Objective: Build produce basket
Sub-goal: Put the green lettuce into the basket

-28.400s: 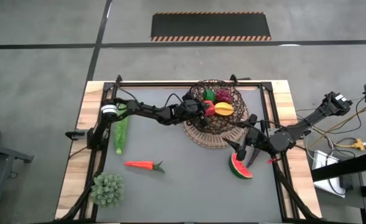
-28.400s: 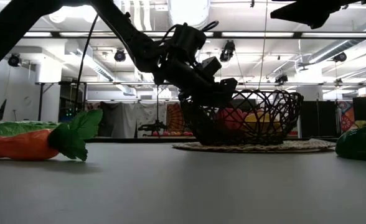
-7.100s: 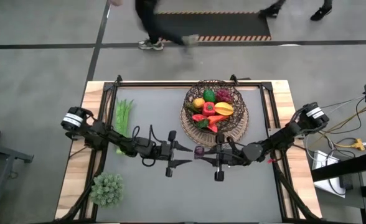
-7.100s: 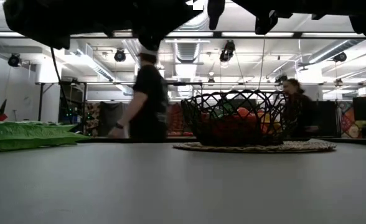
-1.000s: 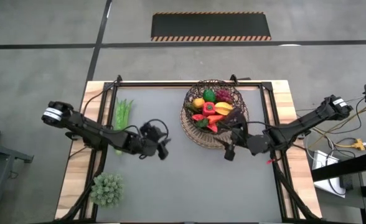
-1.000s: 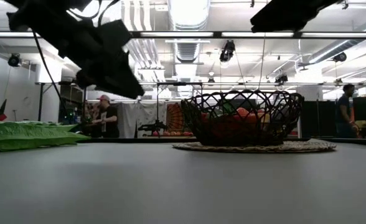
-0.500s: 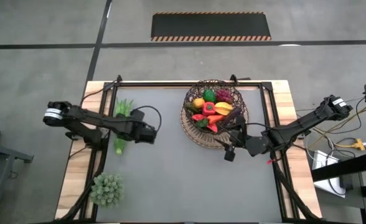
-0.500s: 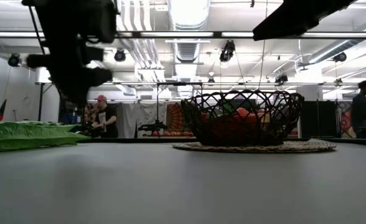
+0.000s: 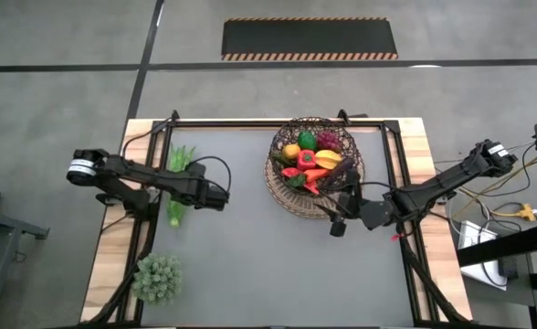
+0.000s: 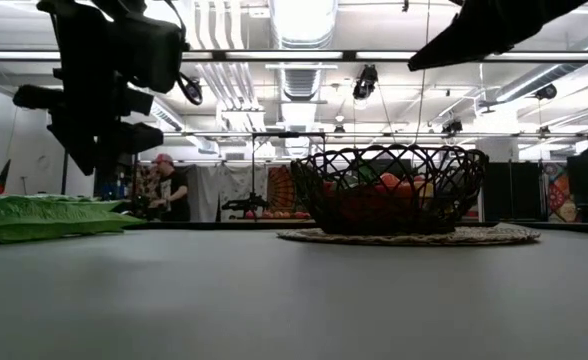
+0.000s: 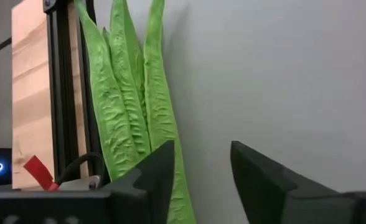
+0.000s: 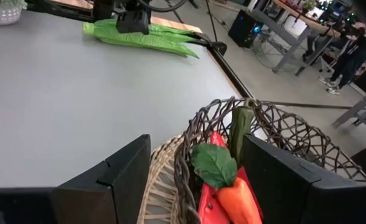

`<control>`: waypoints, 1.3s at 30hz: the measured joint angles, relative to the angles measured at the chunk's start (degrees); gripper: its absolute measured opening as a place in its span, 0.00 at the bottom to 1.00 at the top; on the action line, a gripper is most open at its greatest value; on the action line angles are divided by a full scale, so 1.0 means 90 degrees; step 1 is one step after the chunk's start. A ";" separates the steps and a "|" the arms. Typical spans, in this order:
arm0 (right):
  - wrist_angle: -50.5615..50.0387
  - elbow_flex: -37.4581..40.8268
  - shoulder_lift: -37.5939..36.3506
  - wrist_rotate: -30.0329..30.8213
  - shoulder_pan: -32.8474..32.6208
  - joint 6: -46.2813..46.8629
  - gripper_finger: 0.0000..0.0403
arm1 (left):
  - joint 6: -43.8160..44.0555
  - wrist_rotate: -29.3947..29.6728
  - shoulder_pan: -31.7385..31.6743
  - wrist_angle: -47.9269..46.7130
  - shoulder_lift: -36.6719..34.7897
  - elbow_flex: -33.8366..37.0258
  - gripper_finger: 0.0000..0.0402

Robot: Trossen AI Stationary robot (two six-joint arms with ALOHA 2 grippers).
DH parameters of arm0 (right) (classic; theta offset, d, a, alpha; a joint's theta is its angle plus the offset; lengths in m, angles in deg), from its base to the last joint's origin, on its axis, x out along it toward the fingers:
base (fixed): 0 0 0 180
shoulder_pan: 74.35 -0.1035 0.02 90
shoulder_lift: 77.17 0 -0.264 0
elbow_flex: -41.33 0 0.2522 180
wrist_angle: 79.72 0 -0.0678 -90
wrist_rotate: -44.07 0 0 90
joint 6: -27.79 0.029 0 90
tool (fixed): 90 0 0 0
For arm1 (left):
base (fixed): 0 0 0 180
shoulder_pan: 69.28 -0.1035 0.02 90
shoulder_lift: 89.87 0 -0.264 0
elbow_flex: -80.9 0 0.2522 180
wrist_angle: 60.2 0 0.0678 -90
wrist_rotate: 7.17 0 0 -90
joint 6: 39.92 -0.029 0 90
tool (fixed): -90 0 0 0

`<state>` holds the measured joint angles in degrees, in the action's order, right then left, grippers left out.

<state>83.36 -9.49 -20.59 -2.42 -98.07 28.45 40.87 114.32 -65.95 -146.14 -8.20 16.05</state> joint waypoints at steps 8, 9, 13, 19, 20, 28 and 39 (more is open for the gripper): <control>0.0017 0.0030 -0.0002 -0.0002 0.0000 0.0049 0.60 | 0.0240 -0.0043 -0.0010 0.0106 0.0170 0.0029 0.59; 0.0019 0.0030 -0.0002 -0.0002 0.0000 0.0089 0.60 | 0.0293 -0.0050 -0.0017 0.0104 0.0187 0.0058 0.62; 0.0027 0.0064 -0.0004 -0.0002 0.0000 0.0164 0.60 | 0.0319 -0.0280 -0.0183 0.0079 0.0279 0.0191 0.67; 0.0027 0.0093 -0.0005 -0.0002 0.0000 0.0267 0.61 | 0.0320 -0.0335 -0.0413 0.0071 0.0375 0.0418 0.68; 0.0027 0.0093 -0.0005 -0.0002 0.0000 0.0279 0.61 | 0.0320 -0.0318 -0.0441 0.0082 0.0389 0.0454 0.68; 0.0024 0.0095 -0.0003 -0.0005 0.0000 0.0274 0.60 | 0.0323 -0.0312 -0.0553 -0.0034 0.0559 0.0643 0.68; 0.0000 0.0095 -0.0004 -0.0005 0.0000 0.0304 0.61 | 0.0323 -0.0356 -0.0649 -0.0025 0.0948 0.0711 0.68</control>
<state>83.36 -8.64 -20.63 -2.47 -98.07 31.19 43.78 111.12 -71.79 -146.37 0.33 22.46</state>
